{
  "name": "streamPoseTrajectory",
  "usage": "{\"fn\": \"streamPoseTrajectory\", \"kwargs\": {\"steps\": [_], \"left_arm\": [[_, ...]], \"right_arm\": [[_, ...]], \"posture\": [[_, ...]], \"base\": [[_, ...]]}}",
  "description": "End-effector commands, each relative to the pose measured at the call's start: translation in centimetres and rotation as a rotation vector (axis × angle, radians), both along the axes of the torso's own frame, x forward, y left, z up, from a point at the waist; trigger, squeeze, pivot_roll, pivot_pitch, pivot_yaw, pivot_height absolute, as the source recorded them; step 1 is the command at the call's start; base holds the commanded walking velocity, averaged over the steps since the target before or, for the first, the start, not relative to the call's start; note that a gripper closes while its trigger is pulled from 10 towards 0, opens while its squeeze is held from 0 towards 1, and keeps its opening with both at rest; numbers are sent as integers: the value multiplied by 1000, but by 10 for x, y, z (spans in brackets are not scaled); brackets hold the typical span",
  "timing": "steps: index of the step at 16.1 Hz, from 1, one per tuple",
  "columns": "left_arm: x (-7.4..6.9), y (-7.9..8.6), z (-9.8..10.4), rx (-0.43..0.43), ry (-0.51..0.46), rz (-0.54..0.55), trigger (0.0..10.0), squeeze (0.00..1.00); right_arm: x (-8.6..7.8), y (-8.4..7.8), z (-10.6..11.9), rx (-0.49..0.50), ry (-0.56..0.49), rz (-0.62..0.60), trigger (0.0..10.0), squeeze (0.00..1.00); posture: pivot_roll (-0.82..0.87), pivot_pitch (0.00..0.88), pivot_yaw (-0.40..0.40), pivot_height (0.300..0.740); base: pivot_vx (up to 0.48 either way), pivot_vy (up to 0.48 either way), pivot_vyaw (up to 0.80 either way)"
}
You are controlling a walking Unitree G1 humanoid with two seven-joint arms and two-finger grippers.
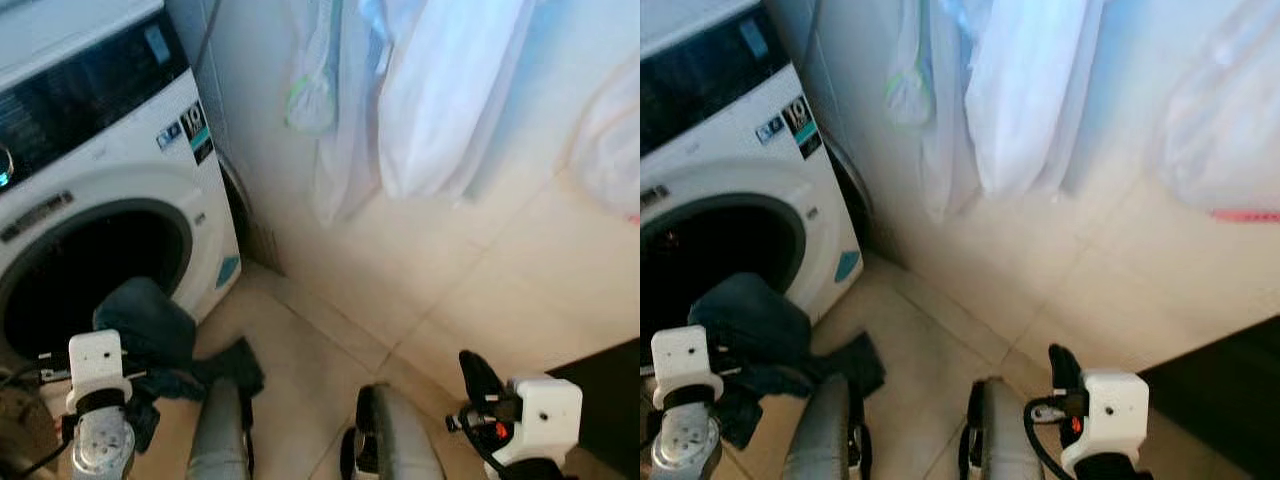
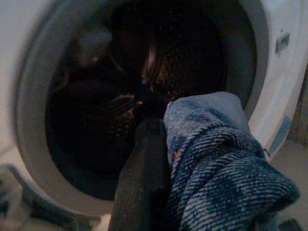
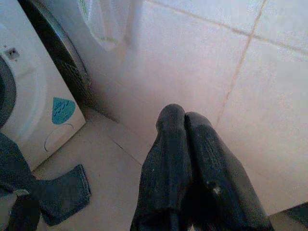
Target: Clothes washing
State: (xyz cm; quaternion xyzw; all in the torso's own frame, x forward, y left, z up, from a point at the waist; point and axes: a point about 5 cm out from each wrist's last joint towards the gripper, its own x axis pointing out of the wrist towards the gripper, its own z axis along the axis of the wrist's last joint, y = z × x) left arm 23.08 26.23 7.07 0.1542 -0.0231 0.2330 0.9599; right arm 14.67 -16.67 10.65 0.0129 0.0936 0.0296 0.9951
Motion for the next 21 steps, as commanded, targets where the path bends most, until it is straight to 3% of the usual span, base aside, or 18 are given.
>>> {"fn": "streamPoseTrajectory", "kwargs": {"steps": [1,15,21], "left_arm": [[-2,3,2,15,-13,17,10000,0],[2,-1,1,1,-7,1,10000,0],[6,6,6,9,-23,11,10000,0]], "right_arm": [[-3,-3,-2,-5,15,-7,10000,0],[-5,-3,-3,-7,17,6,10000,0],[-6,-3,-6,-5,25,14,10000,0]], "posture": [[-25,268,-43,570],[-35,224,-34,570],[-35,196,-29,570]], "base": [[0,0,0],[0,0,0],[0,0,0]]}}
